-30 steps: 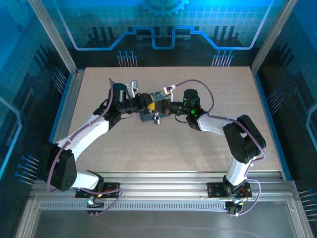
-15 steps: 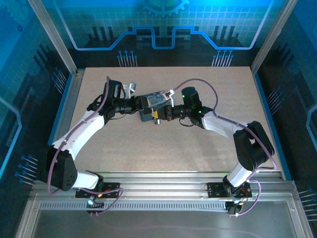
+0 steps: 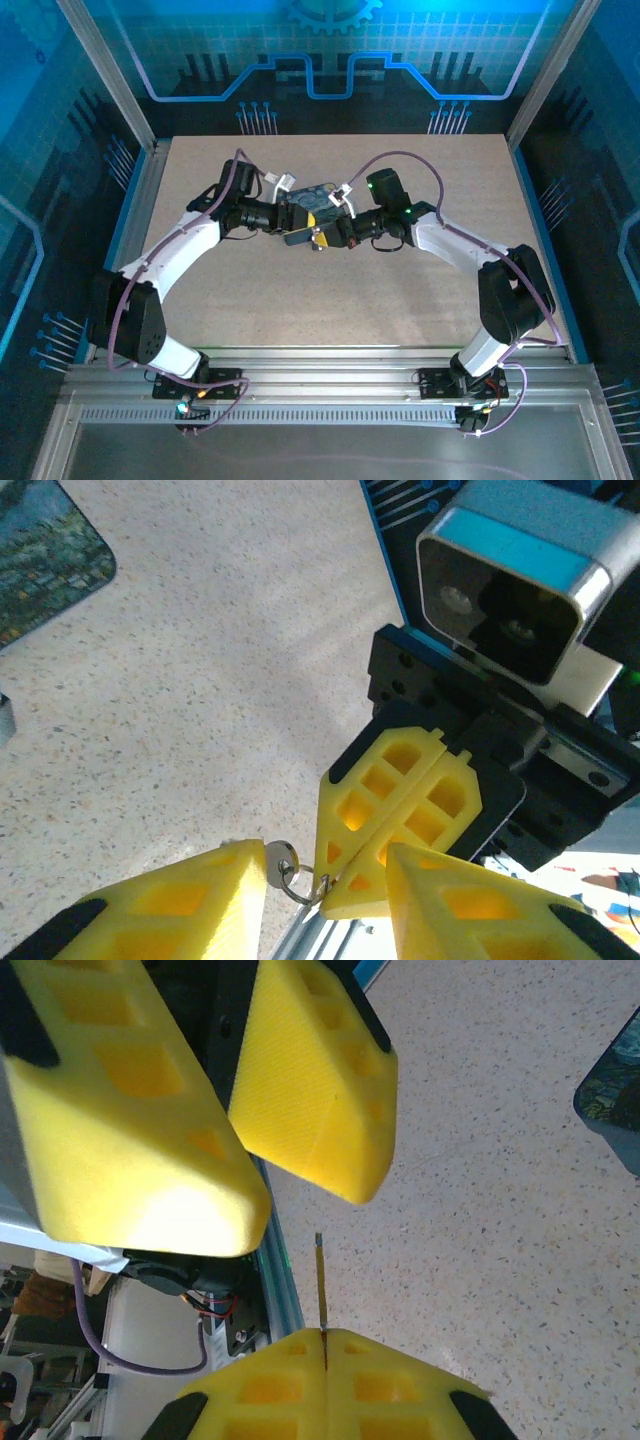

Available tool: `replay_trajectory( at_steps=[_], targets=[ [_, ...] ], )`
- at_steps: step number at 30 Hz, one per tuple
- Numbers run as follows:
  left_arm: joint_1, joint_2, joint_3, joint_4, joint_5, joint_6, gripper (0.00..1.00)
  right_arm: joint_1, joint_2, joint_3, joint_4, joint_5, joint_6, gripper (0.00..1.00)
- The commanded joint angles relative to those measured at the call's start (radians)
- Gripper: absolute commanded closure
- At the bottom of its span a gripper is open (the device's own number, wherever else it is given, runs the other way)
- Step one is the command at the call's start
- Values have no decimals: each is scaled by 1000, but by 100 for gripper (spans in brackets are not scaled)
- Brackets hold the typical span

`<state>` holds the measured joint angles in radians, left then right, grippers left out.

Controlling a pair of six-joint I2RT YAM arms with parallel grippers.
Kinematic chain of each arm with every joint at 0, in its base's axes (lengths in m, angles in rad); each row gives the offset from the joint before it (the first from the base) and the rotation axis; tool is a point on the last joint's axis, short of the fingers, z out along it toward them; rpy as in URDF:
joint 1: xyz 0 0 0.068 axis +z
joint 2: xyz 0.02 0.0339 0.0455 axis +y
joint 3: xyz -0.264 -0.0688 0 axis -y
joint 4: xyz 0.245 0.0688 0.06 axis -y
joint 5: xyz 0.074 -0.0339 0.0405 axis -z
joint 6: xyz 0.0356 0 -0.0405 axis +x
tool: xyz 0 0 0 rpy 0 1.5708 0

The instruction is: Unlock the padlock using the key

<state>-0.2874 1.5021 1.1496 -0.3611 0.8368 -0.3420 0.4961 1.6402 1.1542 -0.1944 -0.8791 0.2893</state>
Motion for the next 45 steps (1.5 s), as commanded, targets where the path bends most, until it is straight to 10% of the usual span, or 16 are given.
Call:
replay_trajectory(
  at_steps=[1, 32, 38, 45],
  targets=[
    [-10, 3, 10, 6, 83, 41, 63, -14, -4, 24, -15, -61, -11, 100],
    [-16, 29, -18, 61, 112, 13, 100, -56, 82, 63, 79, -156, 81, 100],
    [-15, 31, -57, 218, 16, -125, 100, -95, 35, -14, 225, -122, 196, 65],
    [-15, 49, -84, 370, -42, -240, 100, -92, -13, -109, 456, -2, 417, 55]
  ],
)
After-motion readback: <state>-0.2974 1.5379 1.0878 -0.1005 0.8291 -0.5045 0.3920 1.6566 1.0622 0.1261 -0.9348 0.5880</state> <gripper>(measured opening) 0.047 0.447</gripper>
